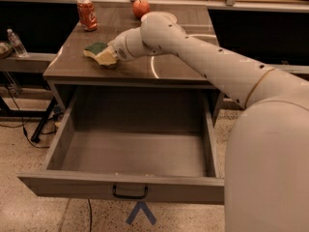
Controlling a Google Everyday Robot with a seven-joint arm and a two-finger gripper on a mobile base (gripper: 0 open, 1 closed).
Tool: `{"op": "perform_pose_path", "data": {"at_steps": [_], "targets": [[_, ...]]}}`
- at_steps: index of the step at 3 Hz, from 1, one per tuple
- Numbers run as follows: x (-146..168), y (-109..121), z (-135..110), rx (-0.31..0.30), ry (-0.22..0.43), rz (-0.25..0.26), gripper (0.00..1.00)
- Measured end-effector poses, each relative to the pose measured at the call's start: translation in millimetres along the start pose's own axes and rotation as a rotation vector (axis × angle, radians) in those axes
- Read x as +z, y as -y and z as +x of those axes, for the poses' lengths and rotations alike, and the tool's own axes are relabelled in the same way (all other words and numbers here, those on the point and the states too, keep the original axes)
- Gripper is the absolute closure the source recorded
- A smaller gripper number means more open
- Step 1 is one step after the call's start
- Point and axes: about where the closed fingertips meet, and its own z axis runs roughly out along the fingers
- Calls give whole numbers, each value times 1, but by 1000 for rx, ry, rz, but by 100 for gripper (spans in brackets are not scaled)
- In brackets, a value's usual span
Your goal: Place sponge into top drawer
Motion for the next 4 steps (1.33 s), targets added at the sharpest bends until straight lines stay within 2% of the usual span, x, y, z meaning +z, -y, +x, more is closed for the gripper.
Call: {"op": "perform_pose_path", "data": {"at_steps": [1, 2, 3, 4], "targets": [[-36, -12, 1, 10, 36, -49, 96], [-82, -26, 10, 0, 110, -119, 100], [-151, -59, 28, -76, 216, -230, 100], [-180, -84, 50, -123, 230, -304, 100]]}}
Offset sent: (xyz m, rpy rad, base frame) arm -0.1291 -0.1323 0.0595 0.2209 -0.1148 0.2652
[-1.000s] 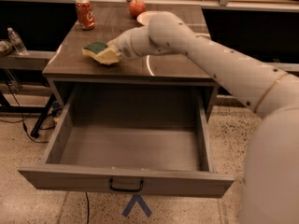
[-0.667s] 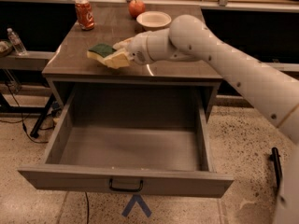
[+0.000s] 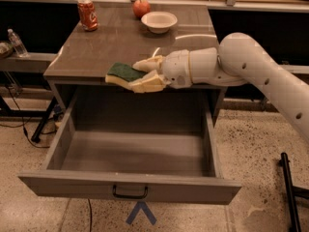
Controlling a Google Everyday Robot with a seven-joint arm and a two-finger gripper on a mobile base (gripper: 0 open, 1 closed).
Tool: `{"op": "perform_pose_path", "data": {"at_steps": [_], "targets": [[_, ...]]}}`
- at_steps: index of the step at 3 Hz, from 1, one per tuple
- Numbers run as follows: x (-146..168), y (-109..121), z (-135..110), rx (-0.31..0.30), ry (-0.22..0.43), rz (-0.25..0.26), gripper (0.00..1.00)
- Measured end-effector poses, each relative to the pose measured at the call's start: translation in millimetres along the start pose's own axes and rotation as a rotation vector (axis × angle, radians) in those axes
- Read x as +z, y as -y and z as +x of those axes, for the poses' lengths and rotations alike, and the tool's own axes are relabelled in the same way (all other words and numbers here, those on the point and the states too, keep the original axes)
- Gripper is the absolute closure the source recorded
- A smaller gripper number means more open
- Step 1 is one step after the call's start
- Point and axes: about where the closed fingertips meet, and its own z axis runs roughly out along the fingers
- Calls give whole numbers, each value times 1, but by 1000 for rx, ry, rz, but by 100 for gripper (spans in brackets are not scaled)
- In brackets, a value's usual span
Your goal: Place sponge into top drawer
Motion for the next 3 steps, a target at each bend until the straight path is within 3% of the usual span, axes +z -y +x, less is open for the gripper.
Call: {"op": "perform_pose_path", "data": {"at_steps": [1, 2, 3], "targets": [[-13, -36, 20, -48, -52, -38, 100], [-9, -66, 51, -84, -144, -55, 100], [4, -85, 91, -107, -266, -34, 100]]}}
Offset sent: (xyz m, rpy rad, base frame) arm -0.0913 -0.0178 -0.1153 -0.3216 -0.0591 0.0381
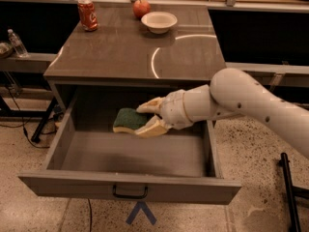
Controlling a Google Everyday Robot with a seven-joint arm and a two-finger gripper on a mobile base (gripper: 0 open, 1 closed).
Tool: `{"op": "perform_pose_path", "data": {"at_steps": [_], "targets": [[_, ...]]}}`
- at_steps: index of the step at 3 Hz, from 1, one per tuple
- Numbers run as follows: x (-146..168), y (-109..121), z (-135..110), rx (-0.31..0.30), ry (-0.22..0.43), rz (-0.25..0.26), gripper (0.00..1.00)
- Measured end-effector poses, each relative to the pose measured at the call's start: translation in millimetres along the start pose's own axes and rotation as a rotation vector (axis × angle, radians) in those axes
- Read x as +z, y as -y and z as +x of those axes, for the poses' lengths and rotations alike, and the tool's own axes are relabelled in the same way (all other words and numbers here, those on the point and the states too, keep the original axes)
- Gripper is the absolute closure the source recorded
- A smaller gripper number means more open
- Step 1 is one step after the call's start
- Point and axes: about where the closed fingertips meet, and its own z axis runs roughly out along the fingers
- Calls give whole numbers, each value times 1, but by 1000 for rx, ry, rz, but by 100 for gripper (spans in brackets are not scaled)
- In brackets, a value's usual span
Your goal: Place sponge into top drawer
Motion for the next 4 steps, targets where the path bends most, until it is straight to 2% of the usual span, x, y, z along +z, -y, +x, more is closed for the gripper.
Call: {"op": "perform_pose_path", "data": {"at_steps": [1, 2, 3, 4], "targets": [[29, -1, 30, 7, -93, 40, 100], [67, 19, 66, 2, -182, 35, 100], [87, 31, 88, -3, -233, 6, 100], [94, 35, 116, 25, -294, -36, 82]]}}
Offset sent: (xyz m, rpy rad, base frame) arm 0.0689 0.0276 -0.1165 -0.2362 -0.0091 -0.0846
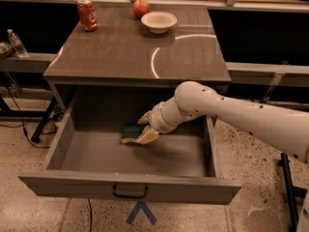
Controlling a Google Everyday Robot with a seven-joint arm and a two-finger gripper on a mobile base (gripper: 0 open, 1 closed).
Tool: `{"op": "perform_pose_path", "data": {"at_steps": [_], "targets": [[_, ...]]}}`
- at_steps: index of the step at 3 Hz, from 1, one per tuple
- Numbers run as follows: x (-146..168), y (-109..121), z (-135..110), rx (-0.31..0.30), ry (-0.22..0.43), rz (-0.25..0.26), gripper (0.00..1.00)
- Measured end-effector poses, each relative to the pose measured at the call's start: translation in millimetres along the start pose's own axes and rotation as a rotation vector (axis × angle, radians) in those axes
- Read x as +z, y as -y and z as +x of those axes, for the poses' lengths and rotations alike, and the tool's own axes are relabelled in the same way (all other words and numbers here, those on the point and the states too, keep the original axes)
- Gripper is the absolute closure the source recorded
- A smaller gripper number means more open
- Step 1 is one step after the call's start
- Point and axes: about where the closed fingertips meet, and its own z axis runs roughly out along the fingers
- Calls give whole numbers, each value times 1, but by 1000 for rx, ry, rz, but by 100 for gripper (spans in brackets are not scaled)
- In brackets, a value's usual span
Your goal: Place sponge into top drawer
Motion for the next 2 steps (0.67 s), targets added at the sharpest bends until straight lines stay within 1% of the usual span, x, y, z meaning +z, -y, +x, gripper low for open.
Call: {"op": "perform_pose_path", "data": {"at_steps": [1, 2], "targets": [[0, 0, 18, 19, -47, -25, 59], [-14, -4, 33, 57, -89, -21, 28]]}}
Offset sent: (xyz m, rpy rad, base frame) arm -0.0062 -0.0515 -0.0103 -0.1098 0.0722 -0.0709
